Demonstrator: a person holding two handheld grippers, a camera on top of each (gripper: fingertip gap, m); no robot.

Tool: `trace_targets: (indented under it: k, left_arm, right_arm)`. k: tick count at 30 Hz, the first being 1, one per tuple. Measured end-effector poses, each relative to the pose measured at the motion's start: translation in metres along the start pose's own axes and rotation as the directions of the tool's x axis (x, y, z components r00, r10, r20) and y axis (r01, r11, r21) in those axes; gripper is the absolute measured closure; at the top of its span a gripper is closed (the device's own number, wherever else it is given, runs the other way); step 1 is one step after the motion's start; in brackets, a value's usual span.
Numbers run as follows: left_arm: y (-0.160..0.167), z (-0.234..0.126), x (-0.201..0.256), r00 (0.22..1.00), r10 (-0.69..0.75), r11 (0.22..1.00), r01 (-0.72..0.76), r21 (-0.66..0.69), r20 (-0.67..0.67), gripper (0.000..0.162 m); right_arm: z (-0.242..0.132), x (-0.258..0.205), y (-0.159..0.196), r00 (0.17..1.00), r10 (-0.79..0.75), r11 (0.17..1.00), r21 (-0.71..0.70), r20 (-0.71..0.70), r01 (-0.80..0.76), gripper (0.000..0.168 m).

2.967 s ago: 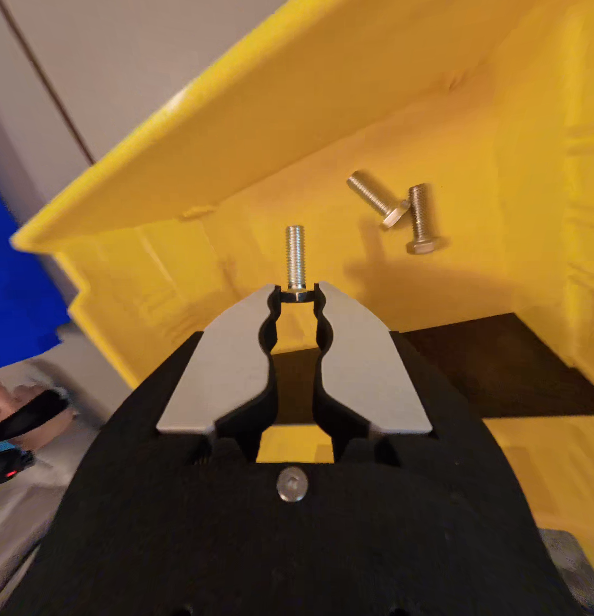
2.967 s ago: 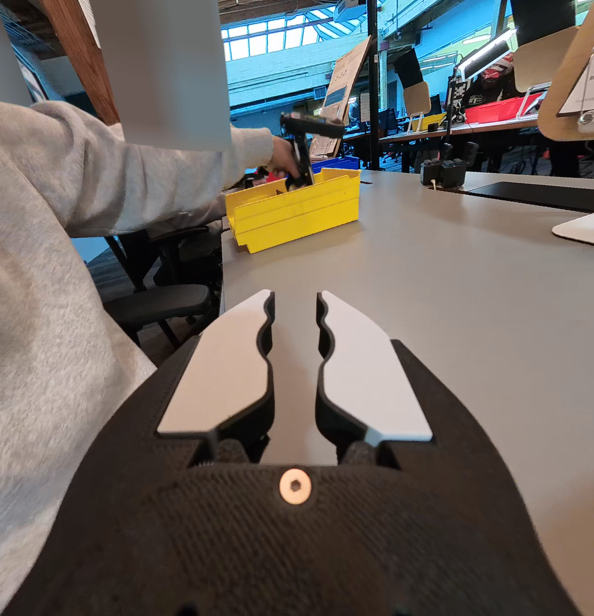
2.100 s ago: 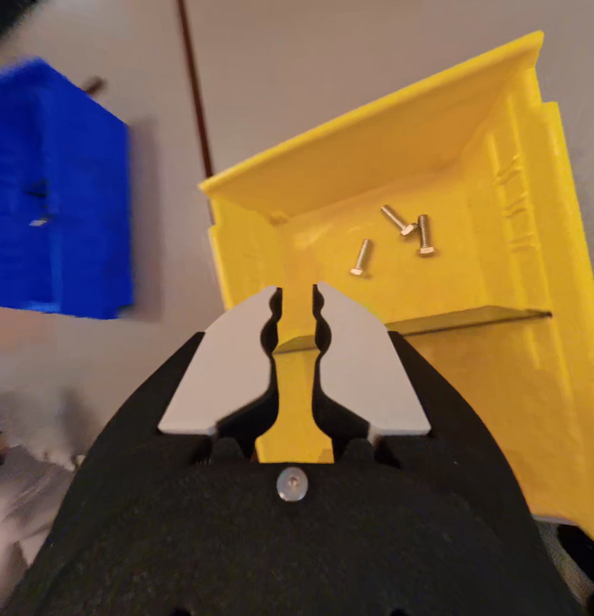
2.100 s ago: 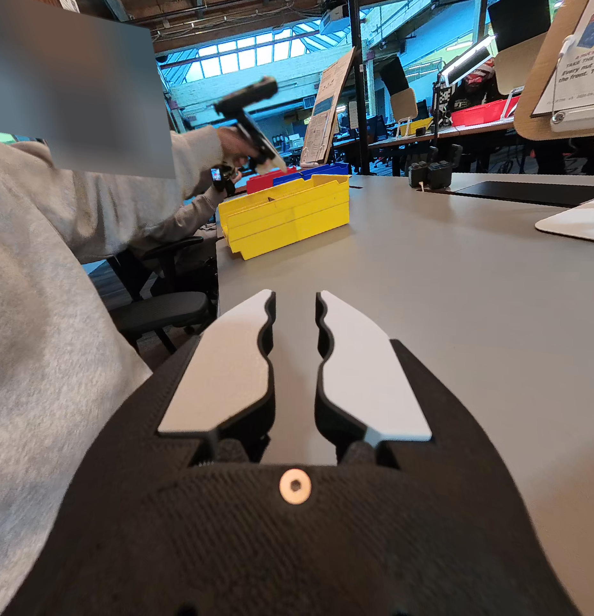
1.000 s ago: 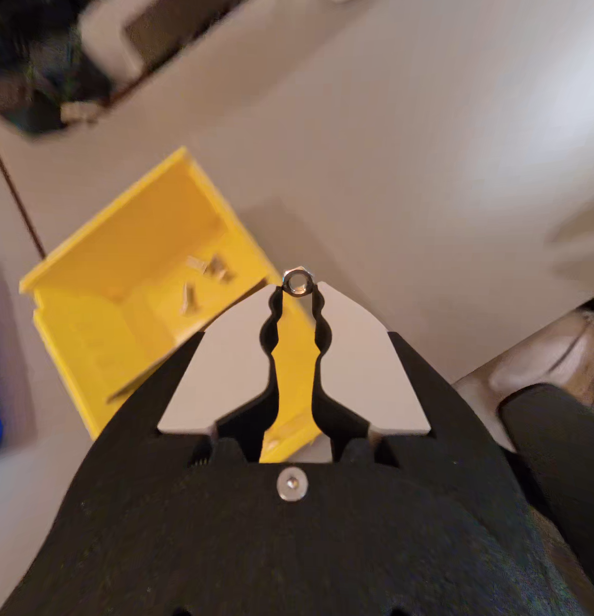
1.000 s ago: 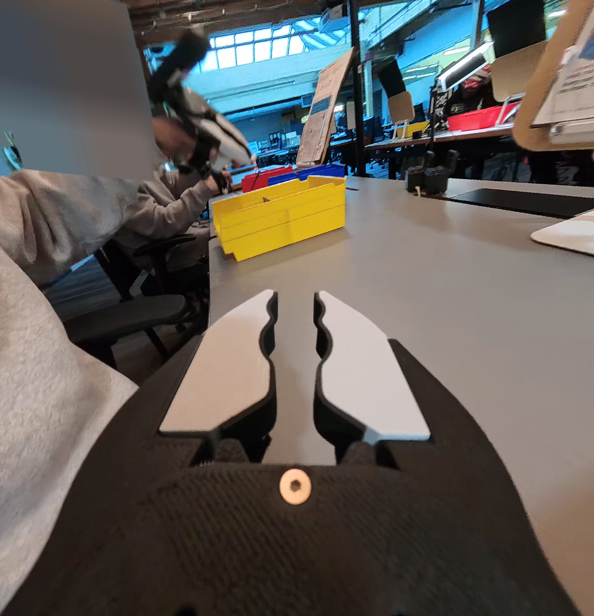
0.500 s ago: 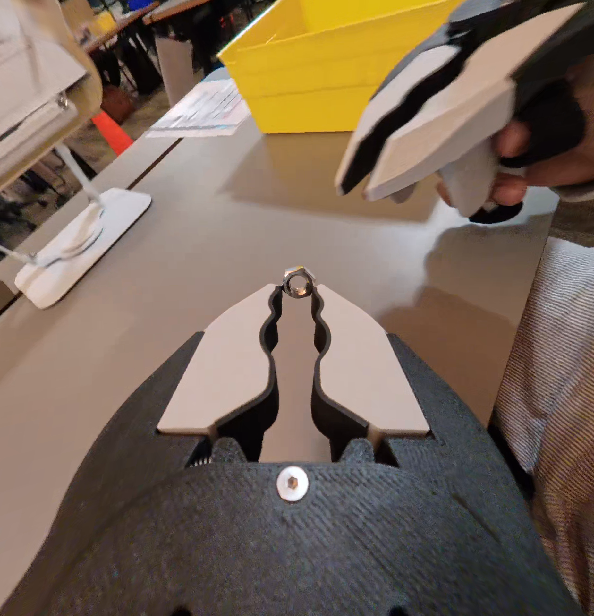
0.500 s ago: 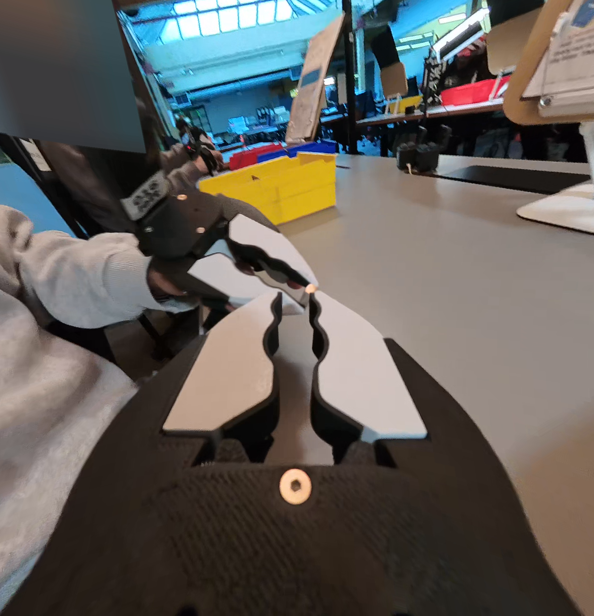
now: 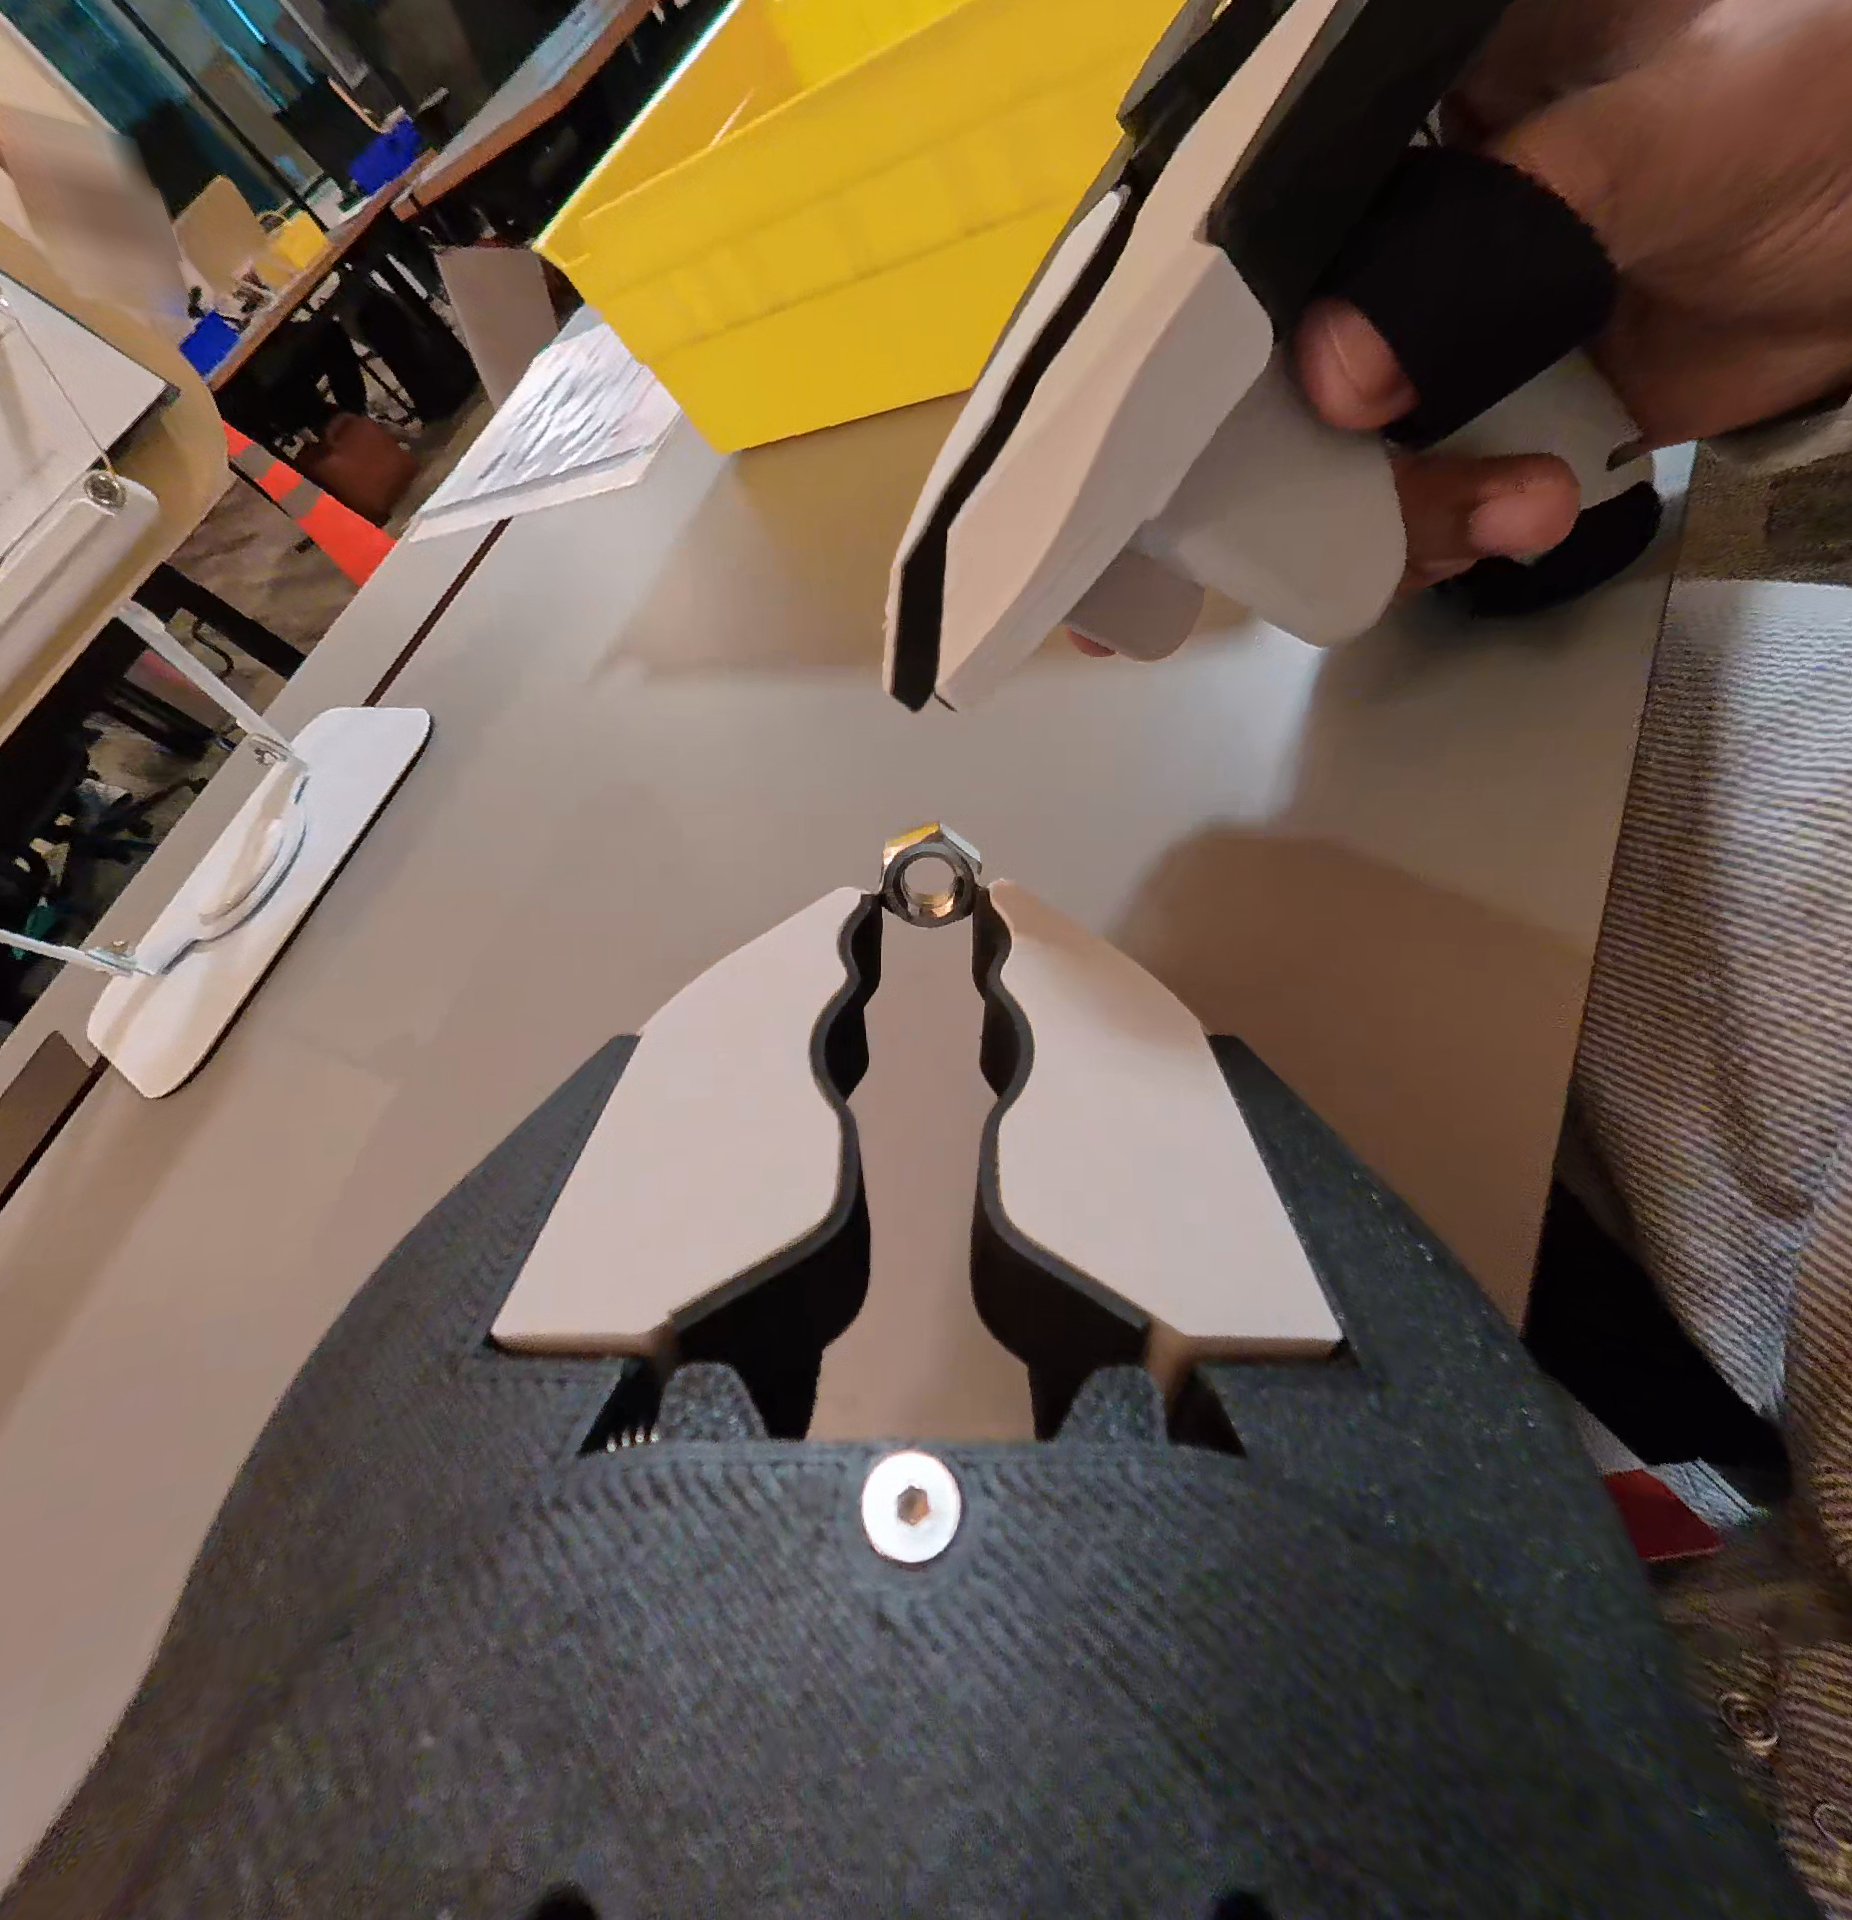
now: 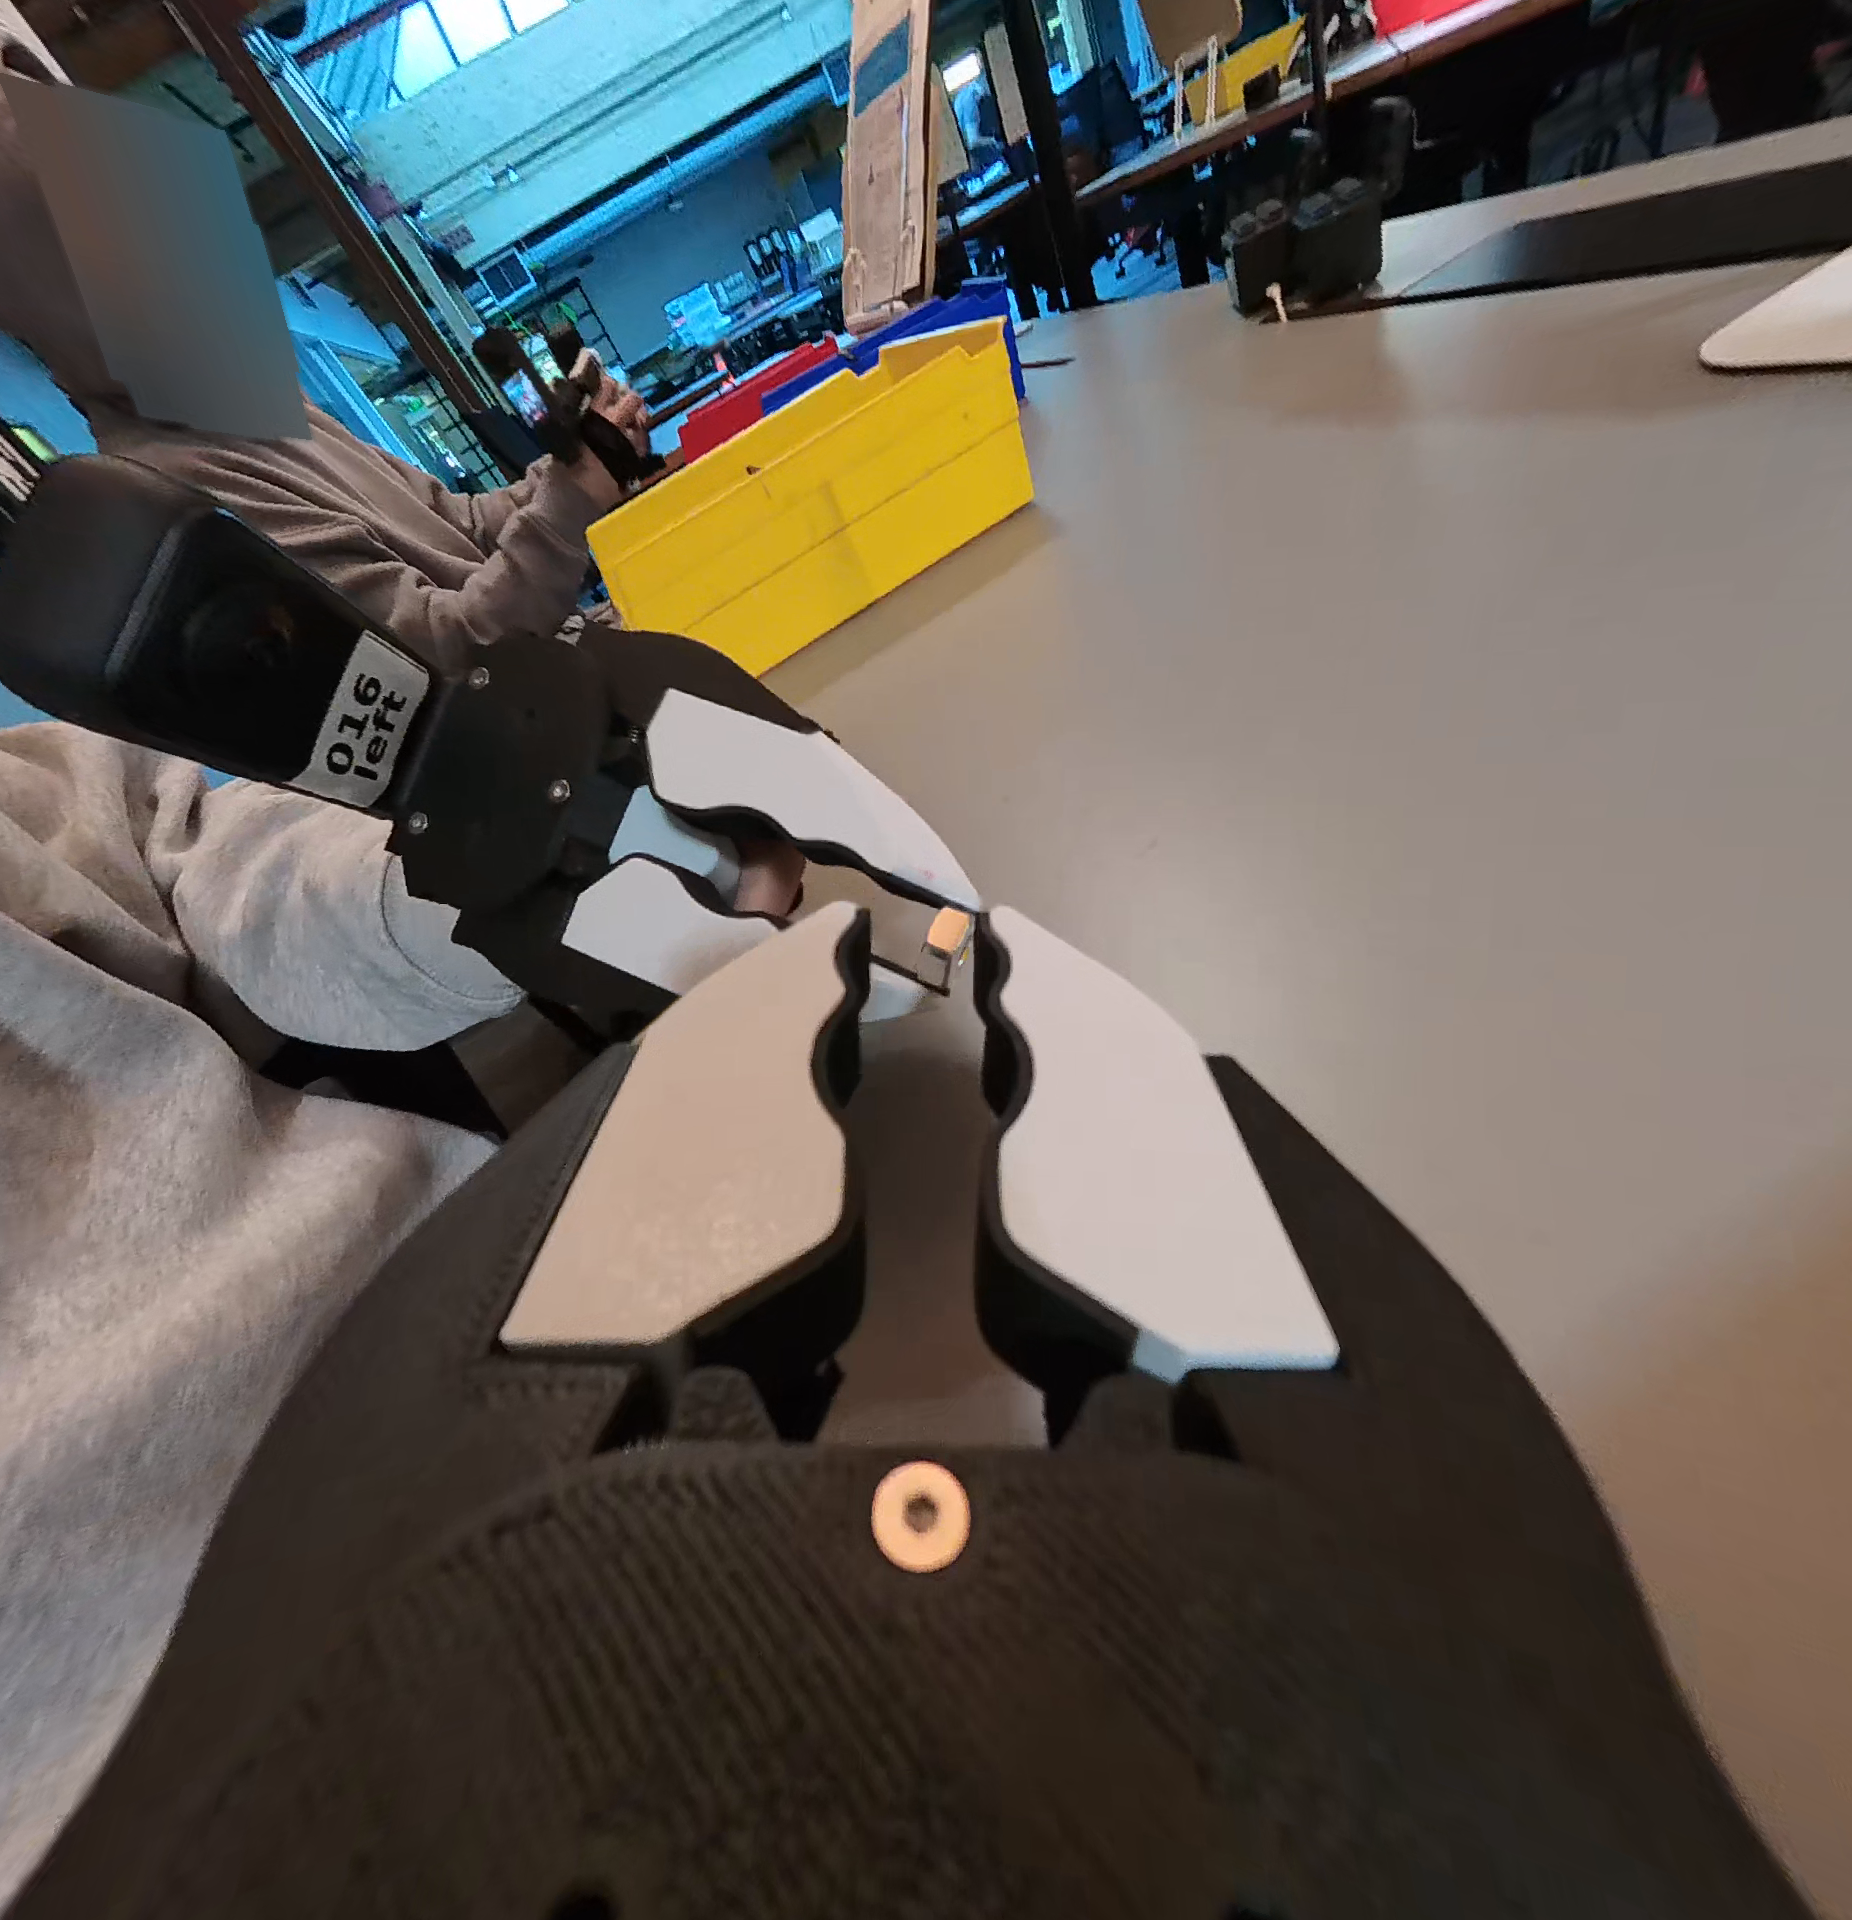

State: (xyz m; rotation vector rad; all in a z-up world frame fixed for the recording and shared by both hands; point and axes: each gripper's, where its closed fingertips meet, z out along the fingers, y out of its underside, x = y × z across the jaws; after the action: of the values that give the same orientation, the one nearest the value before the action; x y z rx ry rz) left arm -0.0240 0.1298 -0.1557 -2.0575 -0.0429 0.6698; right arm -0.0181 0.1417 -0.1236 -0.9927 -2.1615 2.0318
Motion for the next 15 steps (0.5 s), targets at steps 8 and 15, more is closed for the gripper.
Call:
trace_targets:
  k: [8, 15]
  left_arm:
    - [-0.002, 0.001, 0.007, 1.000, 0.003, 1.000, -0.002, 0.012, -0.021, 0.143]
    - [-0.006, 0.001, 0.012, 1.000, 0.011, 1.000, -0.010, 0.022, -0.018, 0.143]
  right_arm:
    - [0.011, -0.001, 0.016, 0.999, 0.035, 0.994, -0.100, -0.029, -0.038, 0.153]
    - [0.010, 0.002, 0.019, 0.996, 0.073, 0.991, -0.111, -0.042, -0.078, 0.156]
